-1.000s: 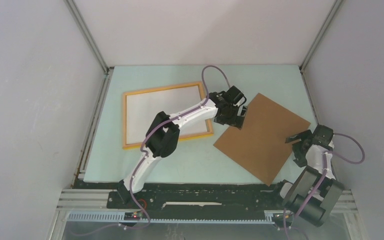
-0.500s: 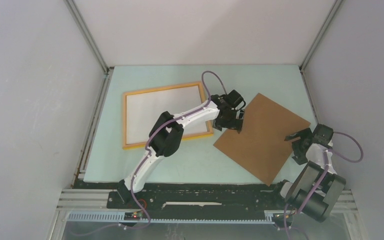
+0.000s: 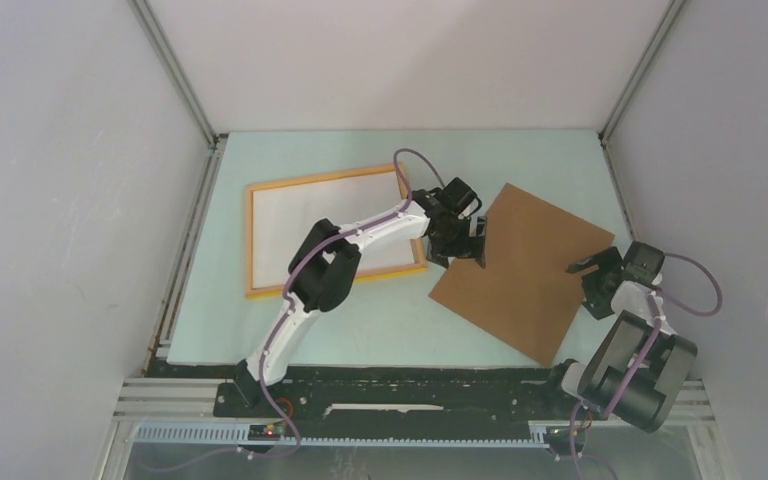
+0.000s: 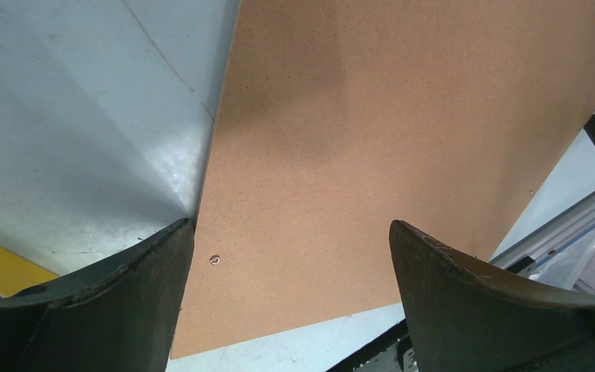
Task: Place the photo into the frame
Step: Pick up the photo frame item at the center of the board.
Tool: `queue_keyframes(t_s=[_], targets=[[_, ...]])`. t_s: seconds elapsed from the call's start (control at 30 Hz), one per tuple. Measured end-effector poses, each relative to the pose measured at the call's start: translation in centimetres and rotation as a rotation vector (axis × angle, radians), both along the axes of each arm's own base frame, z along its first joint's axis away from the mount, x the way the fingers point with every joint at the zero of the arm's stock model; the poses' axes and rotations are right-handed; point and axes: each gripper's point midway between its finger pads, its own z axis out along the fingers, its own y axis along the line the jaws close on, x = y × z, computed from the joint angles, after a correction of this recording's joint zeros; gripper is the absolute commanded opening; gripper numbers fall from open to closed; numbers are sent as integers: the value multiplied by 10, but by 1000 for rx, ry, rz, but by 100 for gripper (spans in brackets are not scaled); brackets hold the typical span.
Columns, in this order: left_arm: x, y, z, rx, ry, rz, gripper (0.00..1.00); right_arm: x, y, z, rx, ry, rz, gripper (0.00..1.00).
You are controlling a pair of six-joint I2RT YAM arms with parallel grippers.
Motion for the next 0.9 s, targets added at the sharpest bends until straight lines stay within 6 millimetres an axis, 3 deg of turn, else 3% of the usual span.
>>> queue_keyframes(t_s=[0.2, 0.33, 0.53, 0.67, 0.9], targets=[[8, 9, 8, -44, 35, 47, 93, 12, 10, 3, 10, -41, 62, 91], [19, 15, 23, -96, 40, 97, 93, 14, 19, 4, 39, -62, 93, 91], [26, 23, 77, -219, -13, 155, 91, 16, 35, 5, 46, -73, 146, 91], [27, 40, 108, -346, -35, 229, 86, 19, 54, 4, 48, -75, 202, 91], [41, 65, 105, -491, 14, 373, 70, 29, 74, 5, 52, -100, 248, 91]])
